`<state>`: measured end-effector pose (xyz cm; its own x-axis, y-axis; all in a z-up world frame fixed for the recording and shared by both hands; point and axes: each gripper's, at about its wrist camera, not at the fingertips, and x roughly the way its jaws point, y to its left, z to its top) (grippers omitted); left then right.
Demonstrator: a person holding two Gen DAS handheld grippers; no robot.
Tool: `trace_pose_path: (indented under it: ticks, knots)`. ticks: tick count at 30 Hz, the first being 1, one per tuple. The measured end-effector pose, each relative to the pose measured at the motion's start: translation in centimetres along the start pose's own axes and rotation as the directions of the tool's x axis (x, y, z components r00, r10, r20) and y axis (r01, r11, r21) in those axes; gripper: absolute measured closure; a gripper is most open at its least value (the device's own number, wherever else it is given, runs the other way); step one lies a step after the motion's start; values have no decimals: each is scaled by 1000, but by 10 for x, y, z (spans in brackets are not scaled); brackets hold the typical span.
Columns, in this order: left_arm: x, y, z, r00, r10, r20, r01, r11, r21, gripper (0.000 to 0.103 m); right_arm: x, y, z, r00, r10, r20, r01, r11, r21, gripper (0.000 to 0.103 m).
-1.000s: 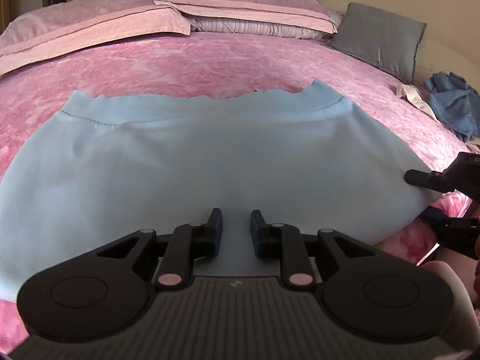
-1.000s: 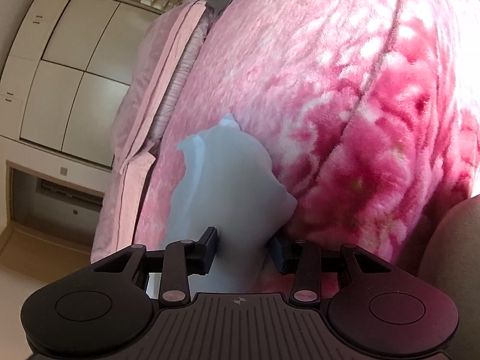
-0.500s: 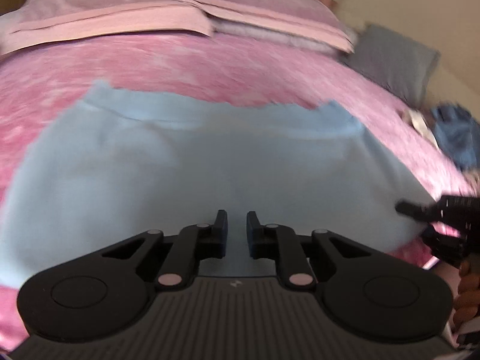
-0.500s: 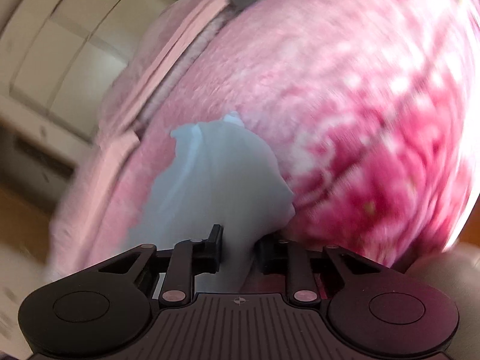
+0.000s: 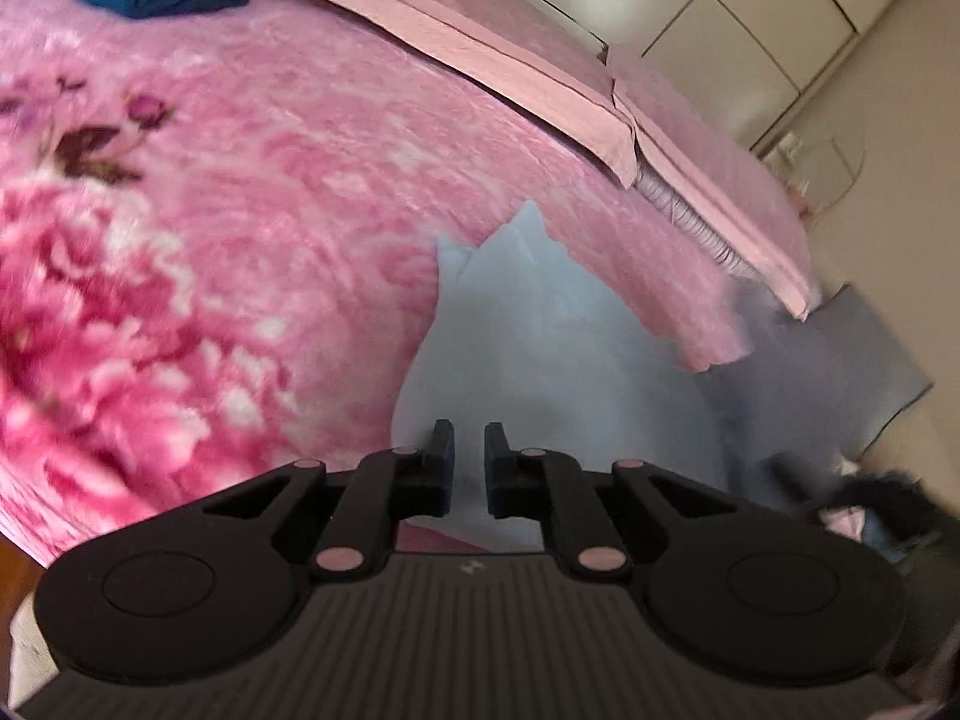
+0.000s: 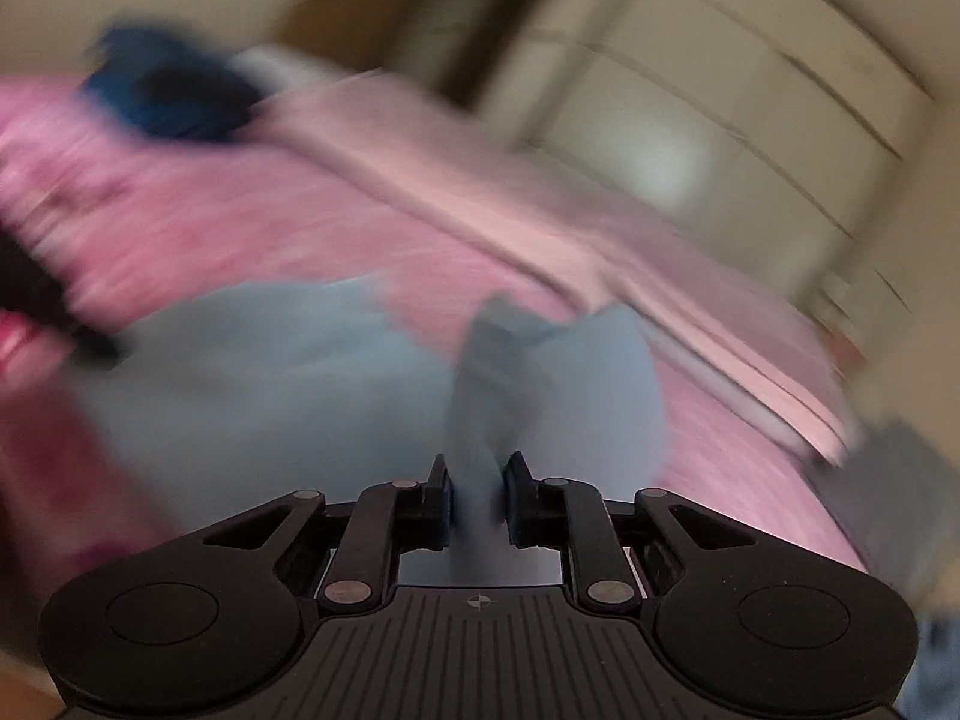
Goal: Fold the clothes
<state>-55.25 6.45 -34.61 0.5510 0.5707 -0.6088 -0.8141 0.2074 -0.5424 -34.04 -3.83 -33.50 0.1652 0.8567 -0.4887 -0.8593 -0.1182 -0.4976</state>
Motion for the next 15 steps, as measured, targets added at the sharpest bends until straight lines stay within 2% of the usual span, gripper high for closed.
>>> trace_pose_path:
  ticks: [1, 2, 4, 6, 7, 9, 11, 13, 15]
  knots:
    - [-1, 2, 0, 1000, -4, -3, 4, 1000, -4, 96, 8, 17, -3, 998, 47, -41, -49, 998, -43, 80]
    - [-3, 3, 0, 1000, -8, -3, 8, 1000, -7, 96, 15, 33, -7, 994, 81, -77, -87, 993, -82, 73]
    - [-8, 4, -1, 1000, -16, -3, 16, 1000, -12, 96, 13, 50, -17, 998, 38, -55, -46, 987, -153, 70]
    - [-11, 3, -1, 1000, -23, -2, 23, 1000, -15, 95, 8, 44, -17, 996, 73, -49, -79, 987, -142, 68]
    - [-13, 1, 0, 1000, -25, -1, 25, 1000, -18, 95, 4, 37, -17, 994, 102, -48, -107, 988, -115, 67]
    - [-14, -4, 2, 999, -47, -1, 47, 999, -21, 95, -9, 15, -19, 983, 179, -31, -180, 983, -26, 55]
    - [-14, -10, 6, 996, -83, -12, 83, 996, -26, 95, -22, -11, -23, 974, 225, -4, -224, 972, 76, 52]
    - [-7, -18, 10, 992, -122, -35, 121, 992, -26, 93, -28, -38, -26, 974, 225, 0, -220, 956, 191, 52]
    - [6, -25, 15, 986, -148, -72, 147, 989, -26, 87, -13, -70, -37, 970, 235, -61, -198, 910, 363, 52]
